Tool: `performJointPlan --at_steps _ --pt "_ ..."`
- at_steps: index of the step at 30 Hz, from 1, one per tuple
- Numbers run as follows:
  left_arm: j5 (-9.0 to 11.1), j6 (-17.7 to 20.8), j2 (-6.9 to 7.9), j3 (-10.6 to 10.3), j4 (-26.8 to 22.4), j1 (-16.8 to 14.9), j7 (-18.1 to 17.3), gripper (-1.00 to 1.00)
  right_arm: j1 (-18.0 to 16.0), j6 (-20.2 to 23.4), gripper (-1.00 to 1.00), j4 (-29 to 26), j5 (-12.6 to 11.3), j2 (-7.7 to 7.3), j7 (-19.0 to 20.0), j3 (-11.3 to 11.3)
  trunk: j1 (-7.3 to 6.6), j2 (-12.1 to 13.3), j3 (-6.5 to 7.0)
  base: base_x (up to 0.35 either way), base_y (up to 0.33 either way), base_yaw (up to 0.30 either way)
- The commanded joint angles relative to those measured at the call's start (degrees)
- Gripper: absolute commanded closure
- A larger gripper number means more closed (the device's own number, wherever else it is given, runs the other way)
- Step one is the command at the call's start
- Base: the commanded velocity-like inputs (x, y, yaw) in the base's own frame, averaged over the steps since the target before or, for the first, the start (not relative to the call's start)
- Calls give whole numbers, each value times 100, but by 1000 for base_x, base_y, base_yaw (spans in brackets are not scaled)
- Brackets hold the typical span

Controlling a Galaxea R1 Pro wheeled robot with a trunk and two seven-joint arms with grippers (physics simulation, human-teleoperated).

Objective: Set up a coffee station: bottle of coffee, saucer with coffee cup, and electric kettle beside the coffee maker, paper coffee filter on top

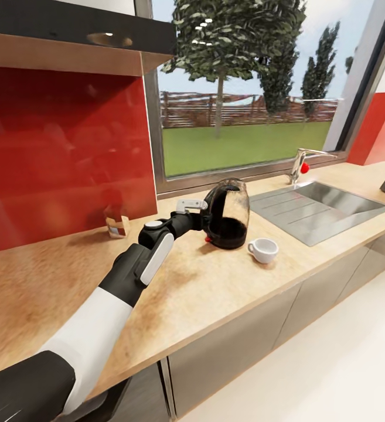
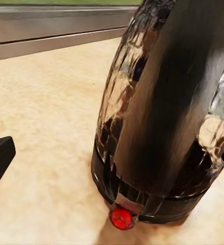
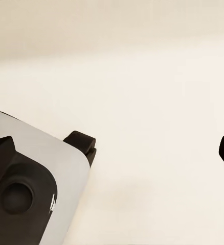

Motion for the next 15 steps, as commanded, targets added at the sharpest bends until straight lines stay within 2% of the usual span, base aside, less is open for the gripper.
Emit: performJointPlan --at_steps 1,10,15 --pt "59 23 0 -4 -5 -4 38 -100 -9 -43 -100 21 4 0 6 15 0 -3 -6 57 0 0" --pt "59 23 0 -4 -5 -4 38 -100 -9 -43 -100 21 -1 0 10 15 0 -3 -6 22 -1 0" --pt "59 30 0 -4 -5 -4 38 -100 -9 -43 -100 21 -1 0 9 15 0 -3 -6 100 -66 0"
